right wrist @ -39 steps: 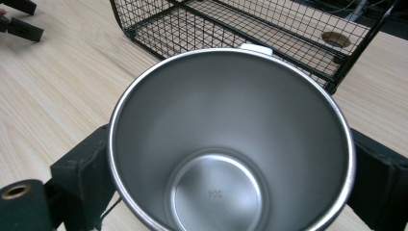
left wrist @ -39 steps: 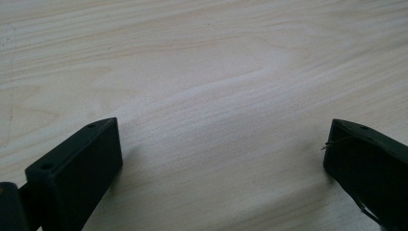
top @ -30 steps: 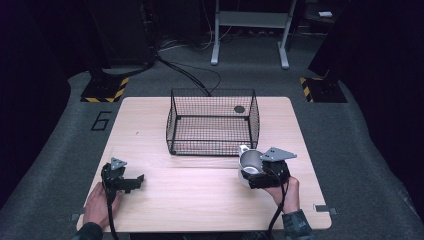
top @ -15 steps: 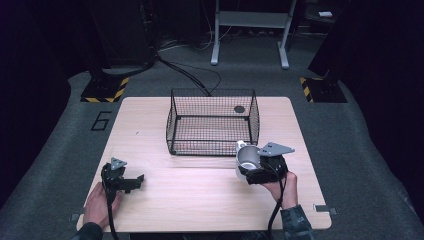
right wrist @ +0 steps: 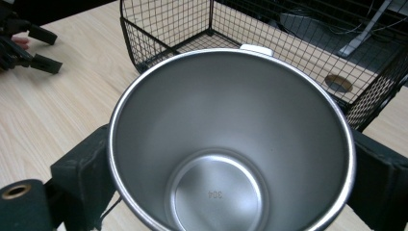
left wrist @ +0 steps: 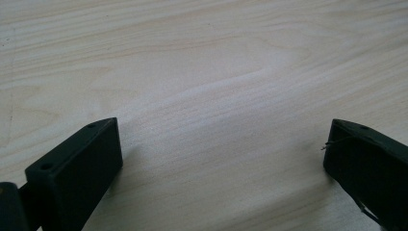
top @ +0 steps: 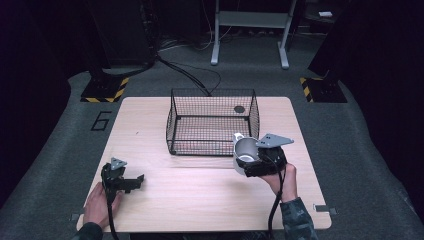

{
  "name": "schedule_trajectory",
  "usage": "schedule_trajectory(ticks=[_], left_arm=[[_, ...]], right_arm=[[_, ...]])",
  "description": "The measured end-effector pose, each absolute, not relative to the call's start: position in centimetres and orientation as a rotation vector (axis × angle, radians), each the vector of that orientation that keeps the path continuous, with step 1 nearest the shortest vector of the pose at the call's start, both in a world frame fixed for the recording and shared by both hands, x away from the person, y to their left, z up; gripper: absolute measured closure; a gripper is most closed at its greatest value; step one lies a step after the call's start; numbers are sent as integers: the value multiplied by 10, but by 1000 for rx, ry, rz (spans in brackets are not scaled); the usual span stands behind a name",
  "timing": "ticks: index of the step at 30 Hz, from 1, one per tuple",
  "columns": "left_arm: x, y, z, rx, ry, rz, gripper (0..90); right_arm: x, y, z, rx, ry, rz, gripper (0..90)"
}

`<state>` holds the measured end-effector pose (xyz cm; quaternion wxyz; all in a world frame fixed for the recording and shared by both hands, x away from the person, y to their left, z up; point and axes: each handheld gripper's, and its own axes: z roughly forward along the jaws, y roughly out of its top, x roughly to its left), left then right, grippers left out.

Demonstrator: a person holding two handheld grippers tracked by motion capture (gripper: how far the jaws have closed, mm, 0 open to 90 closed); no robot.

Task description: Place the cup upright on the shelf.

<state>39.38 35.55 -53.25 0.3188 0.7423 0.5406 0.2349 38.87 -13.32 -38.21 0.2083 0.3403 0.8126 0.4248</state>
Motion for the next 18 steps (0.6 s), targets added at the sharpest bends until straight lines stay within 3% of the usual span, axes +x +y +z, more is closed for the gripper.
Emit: schedule_trajectory(ticks=[18], left_arm=[[394,356,-532,1955,1423,616,0]], right_arm=[[406,-124,-355,905,2266,1194,66]])
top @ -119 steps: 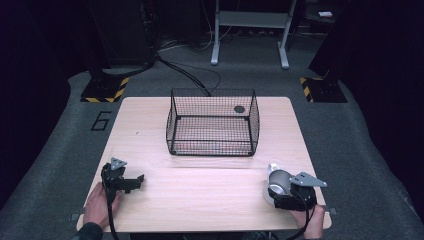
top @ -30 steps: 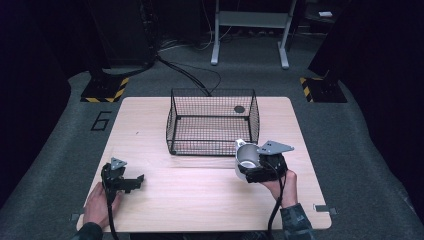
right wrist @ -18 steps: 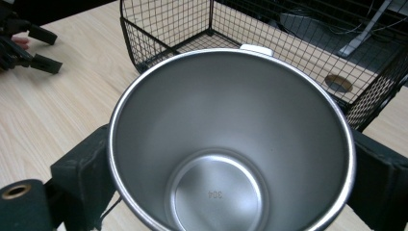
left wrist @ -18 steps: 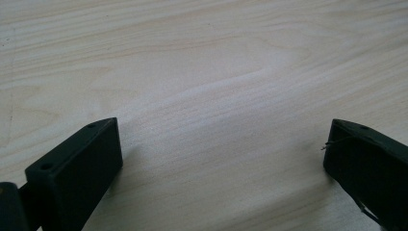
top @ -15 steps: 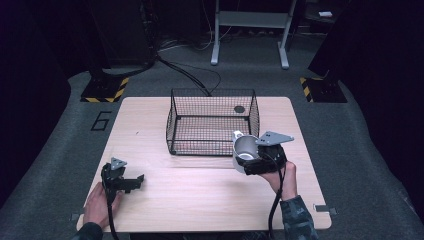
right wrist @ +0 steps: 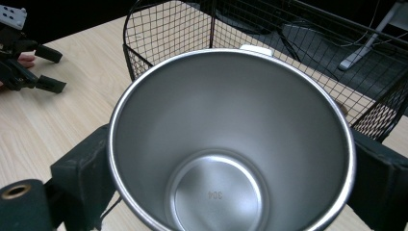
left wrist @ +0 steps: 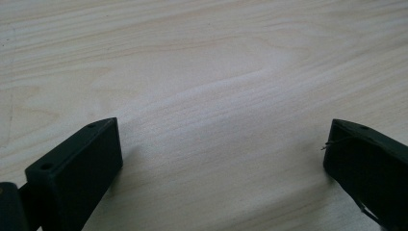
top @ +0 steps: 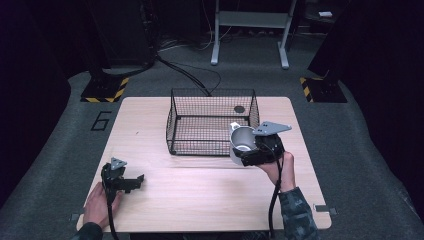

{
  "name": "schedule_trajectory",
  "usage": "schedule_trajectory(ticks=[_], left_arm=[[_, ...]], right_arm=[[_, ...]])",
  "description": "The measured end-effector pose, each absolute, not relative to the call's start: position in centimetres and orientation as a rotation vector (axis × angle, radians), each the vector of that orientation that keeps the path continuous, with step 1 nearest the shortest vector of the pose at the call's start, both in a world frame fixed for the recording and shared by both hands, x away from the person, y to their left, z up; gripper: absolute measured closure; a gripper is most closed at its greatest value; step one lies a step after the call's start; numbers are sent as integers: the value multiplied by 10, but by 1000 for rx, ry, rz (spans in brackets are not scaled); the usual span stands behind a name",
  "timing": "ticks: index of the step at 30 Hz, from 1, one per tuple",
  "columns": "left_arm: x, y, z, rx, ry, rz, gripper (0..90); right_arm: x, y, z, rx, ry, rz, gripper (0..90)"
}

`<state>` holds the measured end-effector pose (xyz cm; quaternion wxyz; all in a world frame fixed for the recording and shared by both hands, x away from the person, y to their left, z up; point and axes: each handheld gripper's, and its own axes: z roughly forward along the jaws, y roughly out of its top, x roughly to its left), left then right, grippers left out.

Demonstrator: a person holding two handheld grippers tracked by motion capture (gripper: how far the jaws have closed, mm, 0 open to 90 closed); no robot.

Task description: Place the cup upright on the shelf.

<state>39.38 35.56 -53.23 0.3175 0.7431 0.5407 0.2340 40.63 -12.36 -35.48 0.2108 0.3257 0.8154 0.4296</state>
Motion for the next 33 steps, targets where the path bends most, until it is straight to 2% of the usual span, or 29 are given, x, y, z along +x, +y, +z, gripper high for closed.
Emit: schedule_trajectory(ticks=[33], left_arm=[[394,356,-532,1956,1422,614,0]], right_arm=[[454,-100,-334,889,2289,1189,66]])
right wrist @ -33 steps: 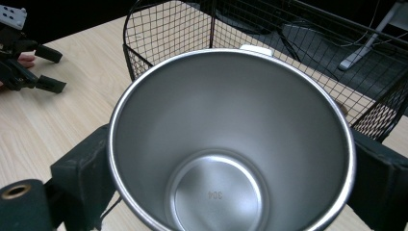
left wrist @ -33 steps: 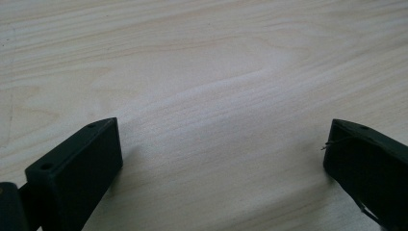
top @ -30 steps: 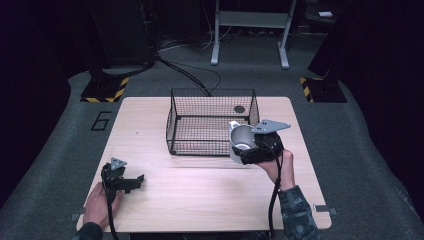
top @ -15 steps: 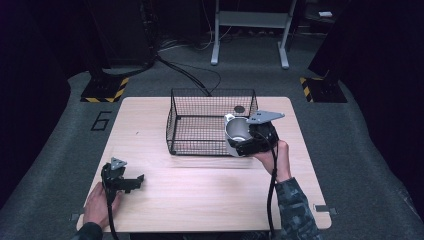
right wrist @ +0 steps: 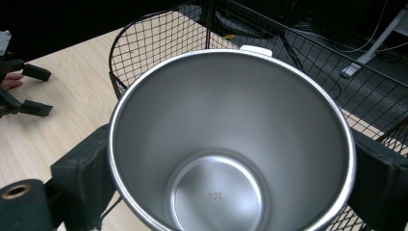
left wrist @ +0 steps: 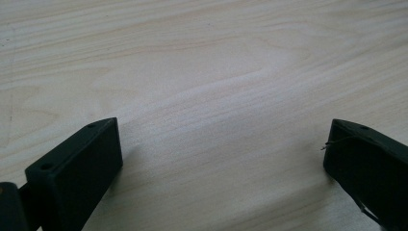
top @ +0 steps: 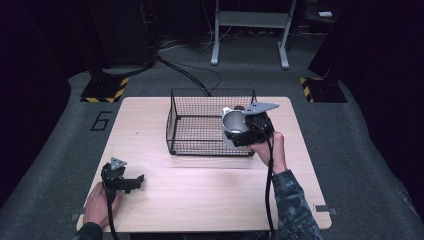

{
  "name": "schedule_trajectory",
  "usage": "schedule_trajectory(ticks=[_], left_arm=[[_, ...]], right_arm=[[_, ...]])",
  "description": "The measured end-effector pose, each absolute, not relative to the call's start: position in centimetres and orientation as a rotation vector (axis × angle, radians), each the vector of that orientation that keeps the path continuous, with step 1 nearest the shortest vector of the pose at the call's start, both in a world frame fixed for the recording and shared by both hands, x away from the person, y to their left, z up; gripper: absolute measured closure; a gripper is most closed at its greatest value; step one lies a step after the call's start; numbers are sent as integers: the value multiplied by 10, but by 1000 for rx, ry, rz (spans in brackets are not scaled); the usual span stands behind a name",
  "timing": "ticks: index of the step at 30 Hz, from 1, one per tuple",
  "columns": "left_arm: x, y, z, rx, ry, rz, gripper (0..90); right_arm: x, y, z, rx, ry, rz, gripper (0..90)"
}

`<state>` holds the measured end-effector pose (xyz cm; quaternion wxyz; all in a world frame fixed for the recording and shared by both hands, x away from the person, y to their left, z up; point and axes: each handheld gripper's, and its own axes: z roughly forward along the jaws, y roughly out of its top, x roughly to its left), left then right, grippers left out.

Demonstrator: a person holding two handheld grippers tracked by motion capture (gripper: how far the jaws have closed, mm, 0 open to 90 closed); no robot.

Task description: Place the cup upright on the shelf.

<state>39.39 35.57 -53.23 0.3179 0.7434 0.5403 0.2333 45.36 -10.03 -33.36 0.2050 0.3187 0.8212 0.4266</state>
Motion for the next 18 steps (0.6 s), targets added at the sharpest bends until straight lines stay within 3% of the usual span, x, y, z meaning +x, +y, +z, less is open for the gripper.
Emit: schedule_trajectory(ticks=[18], left_arm=[[394,356,-533,1952,1421,618,0]], right_arm=[[485,-86,-334,898,2306,1174,65]])
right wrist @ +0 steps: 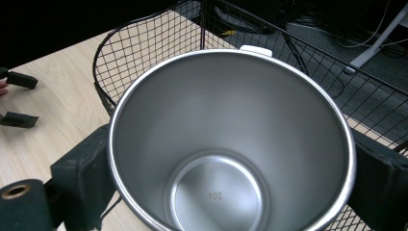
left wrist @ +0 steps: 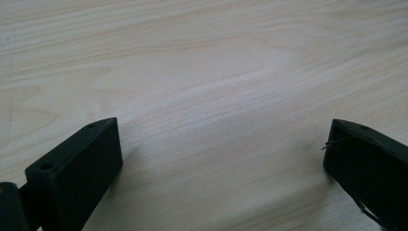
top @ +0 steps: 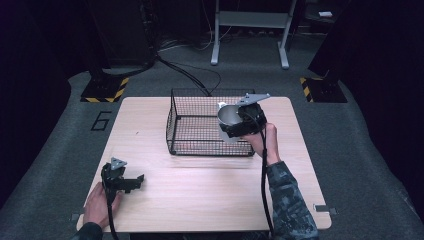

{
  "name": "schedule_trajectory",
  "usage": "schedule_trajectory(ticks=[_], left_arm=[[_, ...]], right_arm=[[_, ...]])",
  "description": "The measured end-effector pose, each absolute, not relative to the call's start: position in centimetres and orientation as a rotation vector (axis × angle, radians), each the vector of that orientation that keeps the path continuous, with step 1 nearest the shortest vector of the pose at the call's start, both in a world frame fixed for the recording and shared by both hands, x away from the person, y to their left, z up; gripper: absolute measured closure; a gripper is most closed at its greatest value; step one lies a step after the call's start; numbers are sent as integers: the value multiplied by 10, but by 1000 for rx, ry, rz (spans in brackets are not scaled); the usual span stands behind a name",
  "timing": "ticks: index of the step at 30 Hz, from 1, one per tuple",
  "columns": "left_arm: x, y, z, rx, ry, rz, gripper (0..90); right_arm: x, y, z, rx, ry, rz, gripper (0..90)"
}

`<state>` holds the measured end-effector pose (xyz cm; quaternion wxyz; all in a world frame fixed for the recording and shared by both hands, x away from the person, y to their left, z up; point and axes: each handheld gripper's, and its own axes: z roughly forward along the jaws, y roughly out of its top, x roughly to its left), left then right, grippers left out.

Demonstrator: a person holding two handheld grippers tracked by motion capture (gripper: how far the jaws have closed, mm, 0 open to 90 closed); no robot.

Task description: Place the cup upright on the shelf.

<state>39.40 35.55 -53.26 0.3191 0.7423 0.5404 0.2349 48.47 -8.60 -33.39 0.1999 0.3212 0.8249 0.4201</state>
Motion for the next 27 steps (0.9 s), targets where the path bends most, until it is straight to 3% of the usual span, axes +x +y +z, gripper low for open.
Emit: schedule_trajectory(ticks=[27], left_arm=[[394,356,-533,1952,1421,616,0]], right_arm=[[536,-69,-351,988,2355,1130,65]])
